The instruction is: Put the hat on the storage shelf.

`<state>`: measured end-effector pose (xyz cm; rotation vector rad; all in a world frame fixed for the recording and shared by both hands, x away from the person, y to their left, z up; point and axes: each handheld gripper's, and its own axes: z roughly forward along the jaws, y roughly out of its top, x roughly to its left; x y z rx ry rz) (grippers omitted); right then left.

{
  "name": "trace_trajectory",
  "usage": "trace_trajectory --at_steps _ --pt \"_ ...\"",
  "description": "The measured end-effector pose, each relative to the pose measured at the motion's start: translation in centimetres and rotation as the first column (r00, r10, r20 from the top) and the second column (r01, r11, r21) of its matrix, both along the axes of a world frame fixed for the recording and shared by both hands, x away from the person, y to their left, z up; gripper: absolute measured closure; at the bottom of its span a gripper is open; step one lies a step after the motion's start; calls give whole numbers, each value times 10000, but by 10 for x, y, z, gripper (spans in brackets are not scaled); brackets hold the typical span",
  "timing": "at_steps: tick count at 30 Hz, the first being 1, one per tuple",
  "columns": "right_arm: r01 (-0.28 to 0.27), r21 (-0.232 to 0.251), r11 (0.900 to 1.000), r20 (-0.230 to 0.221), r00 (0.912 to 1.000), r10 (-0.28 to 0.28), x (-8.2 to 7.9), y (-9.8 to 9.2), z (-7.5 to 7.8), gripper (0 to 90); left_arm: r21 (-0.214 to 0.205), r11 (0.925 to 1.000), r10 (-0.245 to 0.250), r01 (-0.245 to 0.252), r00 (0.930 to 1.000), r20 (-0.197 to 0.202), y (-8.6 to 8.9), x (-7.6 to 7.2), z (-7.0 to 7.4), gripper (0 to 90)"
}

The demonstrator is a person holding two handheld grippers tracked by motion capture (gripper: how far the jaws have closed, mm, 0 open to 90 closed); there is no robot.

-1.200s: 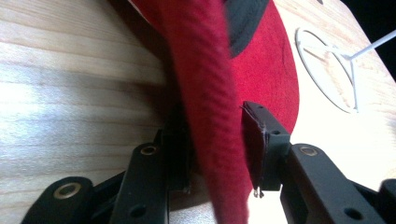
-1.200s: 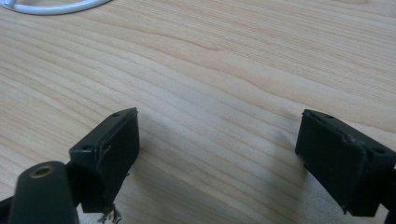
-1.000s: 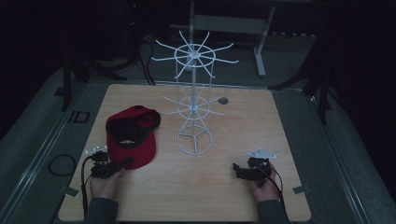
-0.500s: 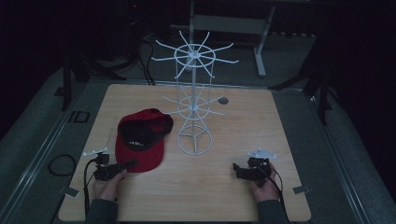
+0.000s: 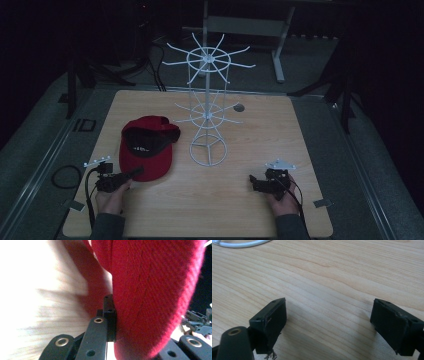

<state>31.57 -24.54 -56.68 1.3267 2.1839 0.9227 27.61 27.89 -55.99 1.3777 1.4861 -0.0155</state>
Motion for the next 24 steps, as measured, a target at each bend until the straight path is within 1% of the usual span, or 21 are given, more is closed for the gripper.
trace_trajectory --at_steps 3,5,6,7,8,9,10,11,14,17,24 --pt "3 5 10000 -4 10000 -3 0 0 0 134 69 9999 148 -150 9995 284 3 -1 7 851" --pt "6 7 10000 -10 10000 -6 0 0 0 134 52 9998 175 -177 9993 338 3 -2 8 851" --pt "10 9 10000 -14 10000 -10 0 0 0 134 15 9997 258 -259 9984 507 4 -2 12 851" --pt "11 8 10000 -17 10000 -11 0 0 0 134 15 9997 258 -259 9984 507 4 -2 12 851" --pt "14 11 10000 -20 10000 -14 0 0 0 134 74 9996 259 -264 9975 661 4 -2 16 851" --pt "12 7 10000 -18 10000 -12 0 0 0 134 74 9996 259 -264 9975 661 4 -2 16 850" --pt "15 11 10000 -19 10000 -15 0 0 0 134 71 9994 339 -346 9963 792 3 -1 19 851" --pt "15 11 10000 -19 10000 -15 0 0 0 134 71 9994 339 -346 9963 792 3 -1 19 851" --pt "14 11 10000 -20 10000 -14 0 0 0 134 12 9991 428 -431 9942 984 2 0 24 850" --pt "16 10 10000 -20 10000 -16 0 0 0 134 73 9989 448 -459 9928 1112 1 2 29 850" --pt "13 8 10000 -19 10000 -13 0 0 0 134 76 9983 552 -570 9869 1515 1 6 43 850"
